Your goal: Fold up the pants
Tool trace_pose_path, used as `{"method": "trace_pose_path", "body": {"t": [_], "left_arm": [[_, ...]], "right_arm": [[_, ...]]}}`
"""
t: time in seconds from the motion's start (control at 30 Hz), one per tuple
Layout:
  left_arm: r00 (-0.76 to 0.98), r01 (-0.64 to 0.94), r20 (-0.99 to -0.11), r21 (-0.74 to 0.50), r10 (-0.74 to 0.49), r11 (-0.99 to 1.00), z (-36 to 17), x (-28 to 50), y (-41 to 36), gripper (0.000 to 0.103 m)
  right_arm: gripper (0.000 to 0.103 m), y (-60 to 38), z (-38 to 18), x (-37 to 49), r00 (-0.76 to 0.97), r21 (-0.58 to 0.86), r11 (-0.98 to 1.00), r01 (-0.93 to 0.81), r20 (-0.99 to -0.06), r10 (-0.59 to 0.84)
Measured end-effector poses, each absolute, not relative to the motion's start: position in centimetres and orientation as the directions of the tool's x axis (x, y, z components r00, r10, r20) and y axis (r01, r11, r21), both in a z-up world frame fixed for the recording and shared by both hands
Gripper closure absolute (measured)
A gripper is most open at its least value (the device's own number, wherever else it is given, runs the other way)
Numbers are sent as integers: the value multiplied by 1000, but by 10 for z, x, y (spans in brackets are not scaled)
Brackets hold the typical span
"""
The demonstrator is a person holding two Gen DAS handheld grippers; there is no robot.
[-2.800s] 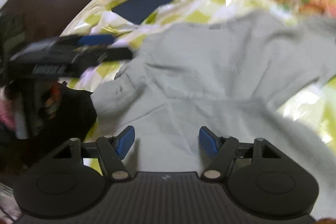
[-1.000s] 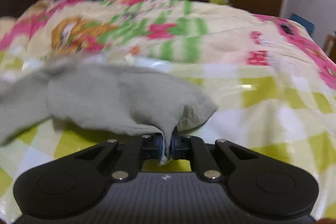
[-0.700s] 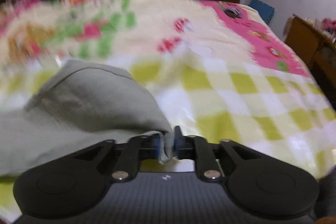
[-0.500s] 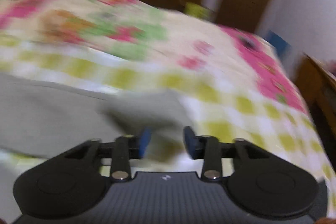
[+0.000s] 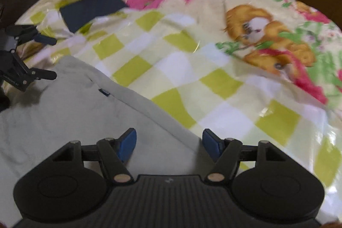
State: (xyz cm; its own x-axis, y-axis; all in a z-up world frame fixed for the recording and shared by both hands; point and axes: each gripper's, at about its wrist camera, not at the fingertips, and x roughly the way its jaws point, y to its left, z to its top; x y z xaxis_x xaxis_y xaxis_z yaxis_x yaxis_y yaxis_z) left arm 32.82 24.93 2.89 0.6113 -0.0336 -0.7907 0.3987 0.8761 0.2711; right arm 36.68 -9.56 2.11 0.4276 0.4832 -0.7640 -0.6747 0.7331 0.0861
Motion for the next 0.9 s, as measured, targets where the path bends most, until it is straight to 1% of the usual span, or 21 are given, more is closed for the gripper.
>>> {"method": "trace_pose_path", "body": {"t": [0.03, 0.1, 0.2, 0.27, 0.3, 0.33, 0.37, 0.4, 0.43, 0.47, 0.5, 0.53, 0.57, 0.73, 0.83, 0.9], "left_arm": [[589, 401, -808, 267, -23, 876, 22, 335, 252, 0], [565, 412, -823, 233, -47, 881, 12, 342, 253, 1], [560, 392, -824, 179, -80, 903, 6, 351, 251, 9], [535, 382, -839, 138, -97, 914, 2, 352, 250, 24], [539, 391, -836, 146, -98, 909, 2, 349, 248, 27], [544, 401, -835, 164, -90, 901, 4, 347, 245, 37], [544, 408, -835, 179, -81, 895, 6, 345, 242, 51], [545, 410, -835, 192, -71, 892, 9, 344, 239, 55], [549, 411, -833, 205, -62, 888, 11, 341, 237, 61], [555, 411, -830, 217, -53, 886, 14, 340, 235, 65], [565, 408, -824, 233, -44, 883, 17, 335, 233, 66], [576, 407, -816, 243, -41, 880, 22, 328, 231, 68], [587, 406, -808, 245, -46, 880, 28, 321, 230, 69], [648, 398, -753, 206, -114, 894, 70, 260, 239, 69], [674, 392, -724, 181, -148, 902, 94, 201, 246, 69], [677, 404, -718, 183, -158, 896, 100, 164, 246, 69]], "right_arm": [[26, -94, 17, 373, 410, 90, 730, -677, -778, 476], [21, -94, 13, 378, 382, 113, 731, -673, -793, 474], [20, -101, 12, 378, 357, 144, 734, -664, -801, 480], [19, -101, 8, 379, 349, 173, 753, -635, -805, 479], [22, -100, 6, 377, 349, 178, 759, -626, -807, 476], [29, -98, 6, 376, 348, 175, 760, -626, -809, 474], [34, -98, 9, 373, 346, 181, 760, -624, -808, 477], [50, -98, 13, 371, 336, 200, 758, -621, -806, 487], [69, -97, 19, 368, 326, 217, 757, -616, -804, 497], [72, -96, 27, 363, 342, 202, 765, -612, -805, 486], [80, -95, 34, 357, 363, 174, 770, -614, -804, 471], [92, -95, 42, 350, 380, 151, 775, -614, -804, 458], [95, -97, 51, 343, 390, 141, 777, -614, -801, 454], [96, -117, 106, 271, 417, 150, 741, -655, -746, 519], [96, -115, 125, 214, 401, 143, 706, -694, -738, 543], [97, -110, 130, 171, 367, 166, 675, -719, -735, 571]]}}
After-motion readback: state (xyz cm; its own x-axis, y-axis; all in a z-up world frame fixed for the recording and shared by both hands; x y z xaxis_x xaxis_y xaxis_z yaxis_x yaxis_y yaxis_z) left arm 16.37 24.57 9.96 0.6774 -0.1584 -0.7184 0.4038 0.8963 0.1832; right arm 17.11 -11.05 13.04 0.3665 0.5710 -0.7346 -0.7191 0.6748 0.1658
